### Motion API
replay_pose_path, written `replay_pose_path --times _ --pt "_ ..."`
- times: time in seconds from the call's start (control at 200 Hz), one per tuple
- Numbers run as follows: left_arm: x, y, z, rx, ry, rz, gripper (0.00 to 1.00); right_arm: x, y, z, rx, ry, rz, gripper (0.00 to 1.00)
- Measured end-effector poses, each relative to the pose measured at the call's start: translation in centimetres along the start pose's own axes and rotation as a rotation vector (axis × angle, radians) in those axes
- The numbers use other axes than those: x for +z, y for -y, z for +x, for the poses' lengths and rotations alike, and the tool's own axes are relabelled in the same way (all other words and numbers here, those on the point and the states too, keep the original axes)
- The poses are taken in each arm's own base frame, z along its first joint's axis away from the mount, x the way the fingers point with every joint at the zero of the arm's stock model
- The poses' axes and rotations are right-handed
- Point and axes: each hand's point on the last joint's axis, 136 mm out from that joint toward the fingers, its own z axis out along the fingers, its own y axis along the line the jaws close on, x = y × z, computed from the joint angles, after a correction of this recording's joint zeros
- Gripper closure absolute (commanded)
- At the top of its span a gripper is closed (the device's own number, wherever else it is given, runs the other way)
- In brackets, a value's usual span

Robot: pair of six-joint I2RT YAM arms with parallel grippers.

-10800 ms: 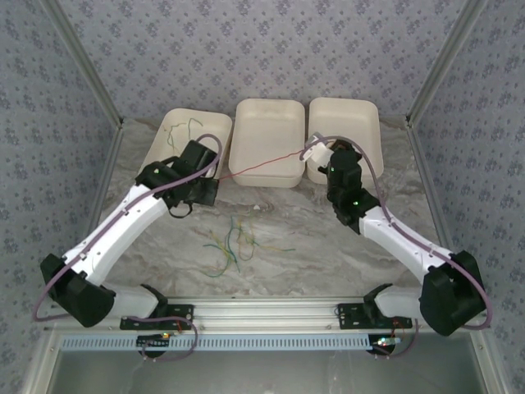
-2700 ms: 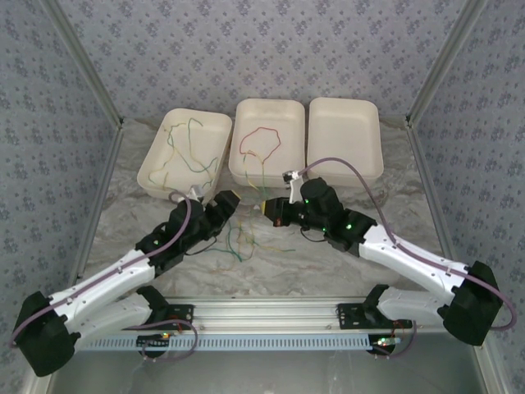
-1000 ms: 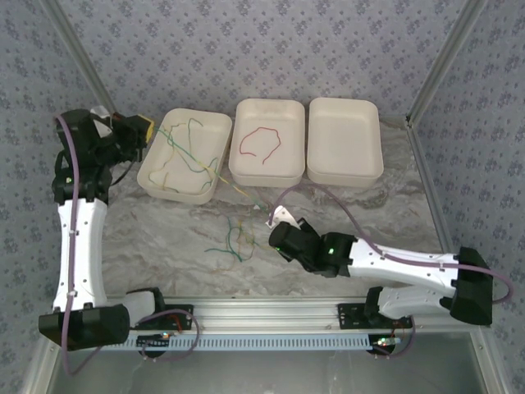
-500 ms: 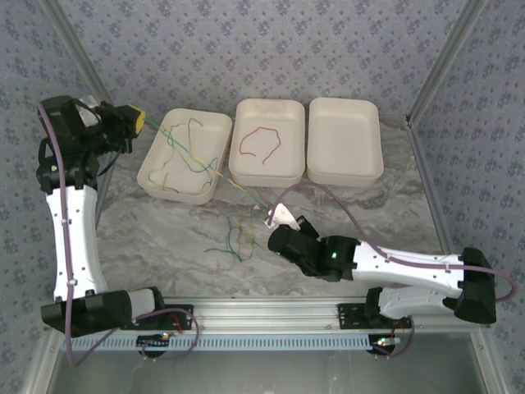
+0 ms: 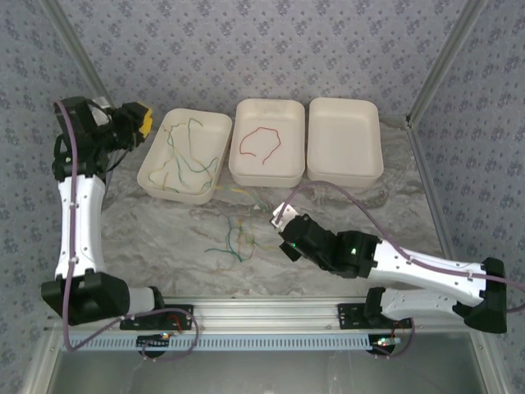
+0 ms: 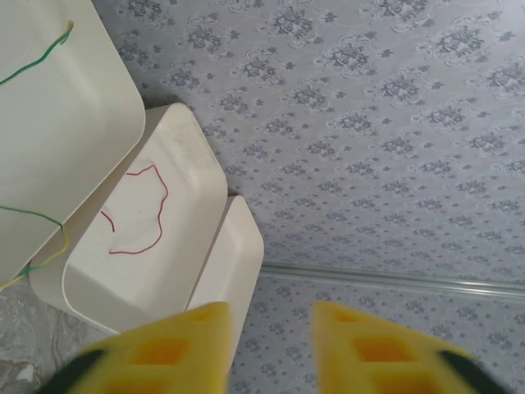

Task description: Untangle the cables

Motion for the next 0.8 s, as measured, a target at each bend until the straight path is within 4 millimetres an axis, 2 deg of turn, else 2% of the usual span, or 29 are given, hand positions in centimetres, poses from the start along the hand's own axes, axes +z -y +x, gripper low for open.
replay_pose_path --times 0.07,0.18,0.275,0.32,0.38,0.52,0.585,0.645,0.715,0.799 --pt "1.3 -0.6 -0.3 0.001 -0.014 -0.008 0.28 0.5 1.1 0.2 0.062 -0.053 -0.017 1.0" --pt "2.8 -1.7 0.1 0.013 -0.046 -0.032 0.23 1.0 3.4 -0.1 0.204 -0.094 -0.013 1.0" --pt "2.7 -2.3 1.0 0.035 -0.049 -0.051 0.22 0.8 4.6 -1.0 0.307 -0.081 -0.021 1.0" --pt "2.2 -2.4 1.8 0.057 -0.043 -0.068 0.26 0.5 4.7 -1.7 0.336 -0.066 -0.034 1.0" --pt "1.4 -1.7 4.0 0.127 -0.049 -0.08 0.34 0.2 4.7 -2.7 0.358 -0.047 -0.047 1.0" --pt "-1.3 2.7 13.1 0.433 -0.18 0.041 0.37 0.2 5.3 -4.8 0.396 -0.024 -0.059 1.0" --pt "-2.7 3.6 15.5 0.571 -0.212 0.088 0.36 0.3 6.1 -5.8 0.419 -0.012 -0.058 1.0" --pt "-3.2 3.7 17.1 0.698 -0.23 0.101 0.32 0.2 6.9 -6.6 0.438 0.001 -0.061 1.0" --pt "-2.9 3.1 18.6 0.849 -0.24 0.092 0.26 -0.2 7.7 -7.8 0.452 0.02 -0.077 1.0" --pt "-1.6 1.2 20.2 1.054 -0.257 0.052 0.19 -0.8 8.2 -9.3 0.451 0.046 -0.113 1.0"
